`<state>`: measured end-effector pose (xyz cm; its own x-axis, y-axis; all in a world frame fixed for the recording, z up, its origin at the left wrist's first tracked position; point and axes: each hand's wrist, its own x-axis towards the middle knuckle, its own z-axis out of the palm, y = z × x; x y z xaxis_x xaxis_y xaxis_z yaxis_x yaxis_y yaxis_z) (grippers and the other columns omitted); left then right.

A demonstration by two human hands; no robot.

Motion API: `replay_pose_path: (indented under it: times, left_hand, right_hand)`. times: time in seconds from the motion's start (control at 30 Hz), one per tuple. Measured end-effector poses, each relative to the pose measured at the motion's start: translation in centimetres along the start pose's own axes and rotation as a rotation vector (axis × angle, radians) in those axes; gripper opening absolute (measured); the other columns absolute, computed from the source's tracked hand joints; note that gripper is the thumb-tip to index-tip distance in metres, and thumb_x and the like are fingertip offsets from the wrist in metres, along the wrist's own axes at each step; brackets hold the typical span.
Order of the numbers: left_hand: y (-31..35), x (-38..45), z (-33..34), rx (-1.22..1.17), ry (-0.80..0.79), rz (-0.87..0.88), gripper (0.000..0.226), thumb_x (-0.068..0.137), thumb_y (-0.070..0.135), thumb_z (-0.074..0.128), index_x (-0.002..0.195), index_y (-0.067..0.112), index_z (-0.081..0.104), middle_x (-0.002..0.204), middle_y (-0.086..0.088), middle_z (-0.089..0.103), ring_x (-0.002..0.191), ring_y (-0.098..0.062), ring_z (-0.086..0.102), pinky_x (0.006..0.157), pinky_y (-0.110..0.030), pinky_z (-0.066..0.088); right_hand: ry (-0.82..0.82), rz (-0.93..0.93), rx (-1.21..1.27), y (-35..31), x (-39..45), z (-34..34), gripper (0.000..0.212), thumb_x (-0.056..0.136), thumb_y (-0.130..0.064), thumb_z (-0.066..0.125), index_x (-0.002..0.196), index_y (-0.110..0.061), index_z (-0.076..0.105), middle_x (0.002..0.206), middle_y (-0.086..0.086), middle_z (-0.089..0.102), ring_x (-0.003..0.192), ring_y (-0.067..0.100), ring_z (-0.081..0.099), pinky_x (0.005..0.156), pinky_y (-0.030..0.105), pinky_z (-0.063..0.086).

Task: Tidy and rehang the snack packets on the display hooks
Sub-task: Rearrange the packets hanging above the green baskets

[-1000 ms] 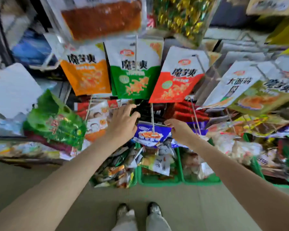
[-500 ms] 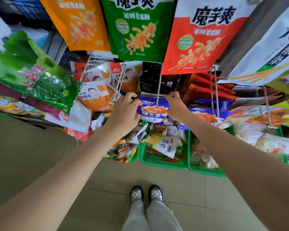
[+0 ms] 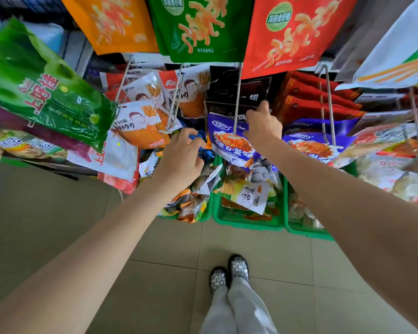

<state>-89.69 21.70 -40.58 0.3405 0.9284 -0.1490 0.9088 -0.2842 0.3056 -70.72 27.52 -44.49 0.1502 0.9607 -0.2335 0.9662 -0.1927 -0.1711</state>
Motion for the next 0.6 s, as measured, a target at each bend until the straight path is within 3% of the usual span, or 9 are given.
replay_pose_path:
  times: [0.1, 0.23, 0.37, 0.43, 0.5, 0.6]
  left_hand:
    - [-0.2, -0.4, 0.2, -0.01, -0.002, 0.0, 0.031, 0.088, 0.009, 0.048, 0.118, 0.01, 0.054, 0.138, -0.01, 0.035, 0.124, -0.025, 0.037, 0.102, -0.035, 0.033]
    - [-0.1, -1.2, 0.2, -0.031, -0.037, 0.02, 0.029, 0.089, 0.008, 0.047, 0.117, 0.009, 0.054, 0.139, -0.011, 0.033, 0.123, -0.026, 0.04, 0.1, -0.034, 0.034]
    - [1.8, -1.3, -1.7, -0.053, -0.051, 0.047, 0.031, 0.09, 0.008, 0.046, 0.121, 0.008, 0.05, 0.138, -0.01, 0.032, 0.081, -0.023, 0.057, 0.07, -0.033, 0.047]
    - [3.6, -1.0, -2.9, -0.04, -0.044, 0.084, 0.032, 0.09, 0.008, 0.045, 0.122, 0.008, 0.048, 0.136, -0.008, 0.033, 0.065, -0.025, 0.055, 0.061, -0.036, 0.046]
    - [5.6, -0.8, -3.8, -0.034, -0.037, 0.117, 0.032, 0.091, 0.009, 0.044, 0.122, 0.009, 0.047, 0.135, -0.005, 0.034, 0.06, -0.02, 0.047, 0.057, -0.031, 0.037]
    - [8.6, -0.4, -4.2, -0.036, -0.054, 0.194, 0.037, 0.09, 0.009, 0.045, 0.127, 0.011, 0.045, 0.138, -0.003, 0.035, 0.072, -0.022, 0.053, 0.062, -0.03, 0.037]
  right_hand:
    - [-0.067, -0.062, -0.122, -0.2, 0.5, 0.0, 0.026, 0.089, -0.014, 0.057, 0.114, -0.006, 0.057, 0.12, 0.016, 0.057, 0.108, 0.038, 0.057, 0.077, 0.038, 0.044]
    - [-0.18, -0.191, -0.046, 0.0, -0.6, -0.1, 0.03, 0.087, -0.026, 0.061, 0.112, -0.009, 0.061, 0.114, 0.013, 0.061, 0.108, 0.034, 0.057, 0.079, 0.037, 0.046]
    - [-0.329, -0.328, -0.03, 0.5, -2.0, -3.2, 0.028, 0.086, -0.028, 0.061, 0.091, -0.001, 0.064, 0.098, 0.02, 0.064, 0.098, 0.033, 0.059, 0.072, 0.032, 0.04]
    - [-0.419, -0.328, -0.044, 1.3, -2.8, -5.1, 0.031, 0.083, -0.028, 0.064, 0.066, -0.002, 0.056, 0.074, 0.019, 0.061, 0.08, 0.034, 0.057, 0.06, 0.03, 0.035]
    - [-0.501, -0.267, 0.021, 2.5, -3.7, -6.7, 0.039, 0.08, -0.026, 0.069, 0.055, -0.005, 0.048, 0.047, 0.007, 0.049, 0.062, 0.027, 0.048, 0.05, 0.026, 0.03]
    - [-0.625, -0.267, 0.041, 3.9, -6.1, -9.0, 0.035, 0.078, -0.028, 0.07, 0.083, 0.007, 0.063, 0.058, 0.011, 0.054, 0.059, 0.024, 0.047, 0.052, 0.024, 0.033]
